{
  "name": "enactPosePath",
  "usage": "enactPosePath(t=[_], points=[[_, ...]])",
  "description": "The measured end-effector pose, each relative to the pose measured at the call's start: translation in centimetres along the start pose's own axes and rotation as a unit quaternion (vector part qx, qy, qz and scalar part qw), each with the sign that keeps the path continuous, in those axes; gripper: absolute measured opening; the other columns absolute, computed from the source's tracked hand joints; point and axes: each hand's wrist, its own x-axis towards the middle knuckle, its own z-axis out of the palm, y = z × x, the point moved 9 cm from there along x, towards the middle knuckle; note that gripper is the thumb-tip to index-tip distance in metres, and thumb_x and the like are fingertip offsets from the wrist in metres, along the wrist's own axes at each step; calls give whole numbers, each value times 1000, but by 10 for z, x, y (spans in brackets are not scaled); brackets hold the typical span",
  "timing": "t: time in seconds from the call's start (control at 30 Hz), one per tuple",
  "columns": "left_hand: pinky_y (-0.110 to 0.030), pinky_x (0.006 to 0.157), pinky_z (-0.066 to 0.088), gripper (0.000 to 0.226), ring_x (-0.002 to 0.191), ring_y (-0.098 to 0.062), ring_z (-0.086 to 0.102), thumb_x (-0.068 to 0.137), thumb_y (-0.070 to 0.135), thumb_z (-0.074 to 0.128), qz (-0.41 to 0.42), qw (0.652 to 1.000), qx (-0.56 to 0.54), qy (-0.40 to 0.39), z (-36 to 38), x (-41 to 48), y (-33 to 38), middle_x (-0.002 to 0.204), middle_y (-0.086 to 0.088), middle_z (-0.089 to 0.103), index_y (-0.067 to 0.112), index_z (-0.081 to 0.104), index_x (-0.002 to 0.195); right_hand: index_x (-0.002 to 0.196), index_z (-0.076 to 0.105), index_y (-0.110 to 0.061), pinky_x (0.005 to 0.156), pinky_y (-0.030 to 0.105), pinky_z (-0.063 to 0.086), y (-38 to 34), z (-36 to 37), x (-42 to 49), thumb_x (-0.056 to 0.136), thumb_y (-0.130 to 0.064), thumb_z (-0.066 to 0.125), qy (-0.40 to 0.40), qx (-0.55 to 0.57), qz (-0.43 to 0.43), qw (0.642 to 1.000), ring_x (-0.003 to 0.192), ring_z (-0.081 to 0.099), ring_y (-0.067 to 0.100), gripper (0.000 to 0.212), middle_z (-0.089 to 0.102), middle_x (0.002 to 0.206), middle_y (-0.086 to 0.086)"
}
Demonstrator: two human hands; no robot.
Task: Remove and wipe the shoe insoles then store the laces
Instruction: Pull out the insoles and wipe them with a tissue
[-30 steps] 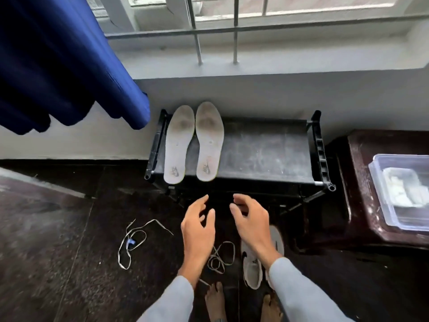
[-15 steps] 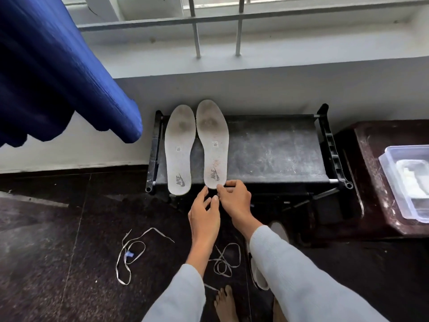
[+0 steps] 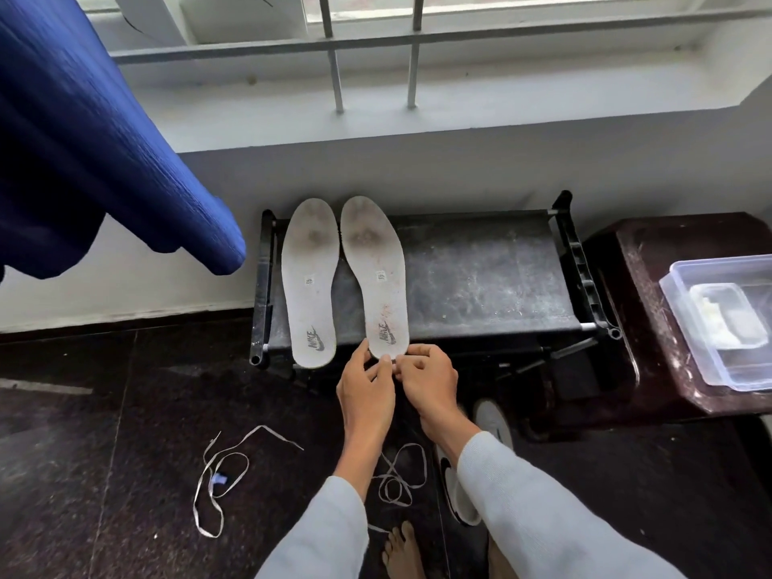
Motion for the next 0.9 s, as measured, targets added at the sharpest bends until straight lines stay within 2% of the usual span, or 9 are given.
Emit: enactPosePath(t=[0.07,0.17,0.23,0.3,0.43,0.63,0.73,0.83,0.9], points=[[-19,87,43,46,97,0,60,99,19,55,1,1000,0,-8,4,-1,0,135,4,61,21,49,145,103,65,-16,78,26,59,0,-3,-1,87,-12,68,-11,-1,0,1000,80,72,7,17,75,79,-4],[-16,79,43,43,89,7,59,97,18,58,13,1000,9,4,3,0,-2,125,7,67,26,56,139,99,65,-19,85,37,59,-5,-5,-2,83,-16,70,-29,-8,-15,999,83,72,12,17,75,76,-2],[-24,83,47,43,92,-3,66,94,16,59,23,999,22,23,4,2,-8,123,3,70,25,58,136,96,64,-22,87,36,58,-9,-23,-1,81,-20,70,-24,-20,-34,999,84,72,15,16,75,76,-2],[-37,98,51,48,104,-16,69,95,17,60,16,999,5,31,4,5,-17,128,-1,68,24,52,141,99,65,-20,80,24,56,-14,-48,-4,86,-20,69,-17,-24,-58,998,84,71,15,14,75,84,2],[-47,107,47,57,111,-17,68,95,20,63,5,999,-17,35,10,1,-27,129,4,66,33,42,146,98,69,-20,77,18,56,-25,-133,-4,88,-16,68,25,-27,-125,991,87,72,13,11,75,90,2],[-46,110,44,62,110,-16,69,95,23,63,-4,998,-15,53,40,-33,-27,127,8,66,47,35,144,88,70,-29,85,37,59,-31,-300,28,82,-25,70,142,-62,-158,975,84,73,13,8,75,85,-4],[-48,109,44,56,109,-17,69,96,20,62,0,998,-26,59,74,-50,-19,120,10,68,45,41,141,90,67,-27,86,33,57,-34,-380,54,88,-16,70,212,-114,-152,959,83,71,14,12,71,82,-10],[-47,108,46,51,104,-12,71,97,18,60,11,999,-31,31,129,-64,-2,116,12,70,44,46,138,97,71,-15,80,20,48,-39,-434,83,91,-15,67,246,-195,-159,936,80,66,15,8,74,87,1],[-43,103,50,50,103,-11,71,99,15,58,26,999,-45,-7,174,-71,17,116,8,69,36,45,142,101,73,-9,79,22,47,-43,-452,107,92,-15,66,247,-260,-173,917,84,69,21,14,76,93,8]])
